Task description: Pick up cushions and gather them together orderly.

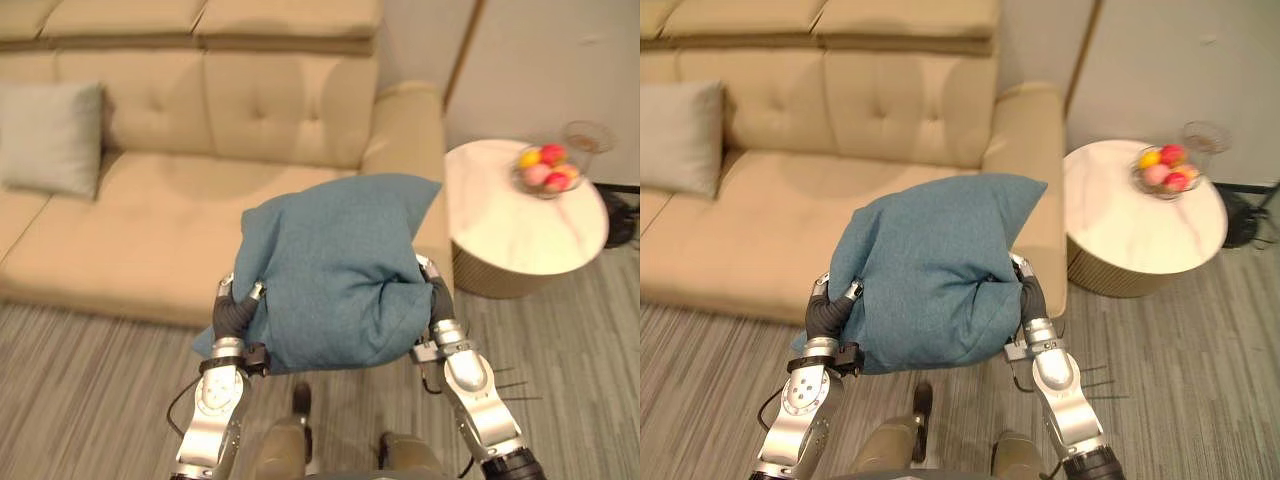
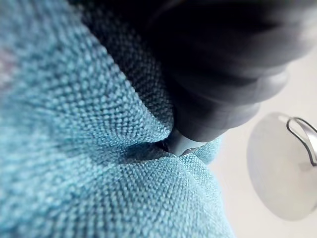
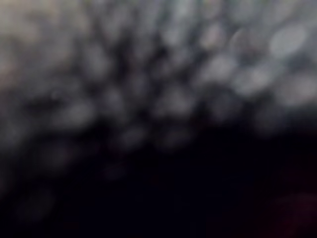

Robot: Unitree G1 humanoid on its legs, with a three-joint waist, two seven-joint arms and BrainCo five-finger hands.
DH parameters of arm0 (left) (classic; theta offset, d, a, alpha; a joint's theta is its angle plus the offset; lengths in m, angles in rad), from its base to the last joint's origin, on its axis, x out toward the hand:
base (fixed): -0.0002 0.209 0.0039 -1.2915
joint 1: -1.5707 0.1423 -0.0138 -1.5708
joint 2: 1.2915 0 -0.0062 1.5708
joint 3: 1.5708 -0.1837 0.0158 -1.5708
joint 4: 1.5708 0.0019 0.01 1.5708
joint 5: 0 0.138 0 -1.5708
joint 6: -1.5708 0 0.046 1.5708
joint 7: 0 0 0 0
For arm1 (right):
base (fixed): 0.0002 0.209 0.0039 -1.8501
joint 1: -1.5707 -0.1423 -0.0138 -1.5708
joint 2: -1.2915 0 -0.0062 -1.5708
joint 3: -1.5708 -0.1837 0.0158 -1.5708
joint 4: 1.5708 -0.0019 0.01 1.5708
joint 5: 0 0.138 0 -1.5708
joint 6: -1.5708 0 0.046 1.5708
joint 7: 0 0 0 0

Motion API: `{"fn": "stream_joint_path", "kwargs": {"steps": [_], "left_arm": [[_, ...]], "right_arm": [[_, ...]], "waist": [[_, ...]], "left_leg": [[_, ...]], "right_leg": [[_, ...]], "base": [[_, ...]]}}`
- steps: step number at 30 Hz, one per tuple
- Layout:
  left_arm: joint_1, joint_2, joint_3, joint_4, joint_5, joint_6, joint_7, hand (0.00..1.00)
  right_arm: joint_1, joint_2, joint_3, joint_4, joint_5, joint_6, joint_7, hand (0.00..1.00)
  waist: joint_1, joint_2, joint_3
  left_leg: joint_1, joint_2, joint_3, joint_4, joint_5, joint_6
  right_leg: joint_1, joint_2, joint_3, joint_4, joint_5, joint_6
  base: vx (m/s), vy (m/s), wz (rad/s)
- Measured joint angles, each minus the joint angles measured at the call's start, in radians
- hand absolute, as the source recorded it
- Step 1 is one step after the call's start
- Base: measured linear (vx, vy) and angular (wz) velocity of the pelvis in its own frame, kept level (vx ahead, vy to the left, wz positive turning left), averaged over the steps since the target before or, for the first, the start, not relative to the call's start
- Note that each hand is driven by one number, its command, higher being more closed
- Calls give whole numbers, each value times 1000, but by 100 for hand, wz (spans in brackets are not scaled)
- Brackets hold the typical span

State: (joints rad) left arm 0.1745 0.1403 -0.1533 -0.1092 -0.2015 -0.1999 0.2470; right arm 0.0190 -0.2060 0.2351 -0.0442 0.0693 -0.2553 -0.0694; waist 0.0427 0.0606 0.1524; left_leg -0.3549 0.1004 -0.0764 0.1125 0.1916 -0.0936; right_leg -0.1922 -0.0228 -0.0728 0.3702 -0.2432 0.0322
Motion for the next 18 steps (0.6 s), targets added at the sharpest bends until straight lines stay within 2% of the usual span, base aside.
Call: {"fn": "stream_joint_path", "kwargs": {"steps": [1, 2, 3, 4, 5, 6, 8, 9, 10, 11, 12, 13, 15, 18], "left_arm": [[1, 1, -1, 0, -1, 6, 0, 100], [3, 3, -6, 0, -1, 7, -3, 100], [-1, 6, -13, 0, -1, 8, -5, 100], [1, 14, -25, 0, -2, 8, -12, 100], [3, 14, -32, 0, -3, 8, -17, 100], [2, 10, -40, 0, -3, 8, -32, 100], [1, 3, -43, 0, -6, 7, -55, 100], [1, -2, -44, 6, -11, 7, -68, 100], [0, -1, -45, 13, -14, 7, -73, 100], [-10, 8, -45, 24, -14, 7, -73, 100], [-18, 18, -48, 47, -14, 7, -73, 100], [-15, 26, -50, 52, -17, 8, -73, 100], [-9, 30, -50, 52, -22, 8, -73, 100], [0, 31, -50, 52, -22, 8, -74, 100]], "right_arm": [[0, 0, -1, 30, 0, 1, -6, 100], [1, 4, -14, 47, -1, 7, -14, 100], [1, 10, -26, 53, -1, 8, -18, 100], [1, 11, -39, 59, 0, 8, -19, 100], [3, 9, -45, 59, 0, 9, -19, 100], [7, 3, -65, 56, 0, 8, -19, 100], [8, 2, -81, 57, 0, 9, -18, 100], [13, 2, -82, 56, 0, 9, -18, 100], [17, 3, -83, 57, 0, 9, -18, 100], [18, 15, -87, 60, 0, 12, -18, 100], [27, 41, -97, 59, -1, 22, -14, 100], [27, 57, -101, 59, -1, 27, -13, 100], [27, 69, -101, 59, -1, 32, -12, 100], [27, 71, -101, 59, -1, 36, -11, 100]], "waist": [[-2, 4, 2], [-3, 7, 1], [-6, -5, 6], [-21, -31, 14], [-29, -37, 14], [-36, -34, 10], [-50, -19, 1], [-57, -1, -10], [-61, 15, -20], [-60, 5, -16], [-55, -11, -21], [-50, -18, -25], [-49, -20, -26], [-45, -21, -27]], "left_leg": [[23, 19, 27, -97, 108, -26], [44, 38, 128, -131, 10, -48], [18, 44, 196, -82, -50, -3], [-15, 41, 279, 24, -83, 34], [-26, 36, 309, 88, -94, 49], [-27, 42, 357, 217, -123, 69], [26, 43, 379, 271, -196, 57], [117, 40, 381, 196, -243, 33], [179, 39, 369, 78, -270, 36], [187, 27, 370, 55, -259, 45], [168, 20, 372, 75, -259, 49], [151, 20, 374, 104, -271, 63], [132, 16, 373, 143, -288, 79], [120, 17, 383, 179, -317, 90]], "right_leg": [[14, 9, -56, -15, 17, -27], [25, 12, -109, -28, 29, -48], [23, -4, -134, -32, 36, -60], [20, -45, -161, -43, 51, -59], [20, -65, -174, -55, 66, -57], [21, -95, -197, -96, 101, -48], [21, -110, -208, -152, 133, -46], [20, -107, -209, -184, 153, -27], [15, -94, -207, -201, 166, -13], [13, -101, -201, -205, 174, -8], [16, -105, -196, -228, 208, -7], [17, -108, -194, -240, 226, 9], [24, -115, -194, -255, 249, 25], [28, -119, -179, -268, 260, 29]], "base": [[-323, -161, 104], [-402, -174, 113], [-378, -136, 103], [-291, -82, 88], [-248, -1, 93], [-233, 86, 72], [-173, 131, 47], [-105, 179, 25], [-119, 219, 22], [-78, 156, 16], [-77, 151, 8], [-75, 138, 5], [-63, 152, 1], [-75, 100, -11]]}}
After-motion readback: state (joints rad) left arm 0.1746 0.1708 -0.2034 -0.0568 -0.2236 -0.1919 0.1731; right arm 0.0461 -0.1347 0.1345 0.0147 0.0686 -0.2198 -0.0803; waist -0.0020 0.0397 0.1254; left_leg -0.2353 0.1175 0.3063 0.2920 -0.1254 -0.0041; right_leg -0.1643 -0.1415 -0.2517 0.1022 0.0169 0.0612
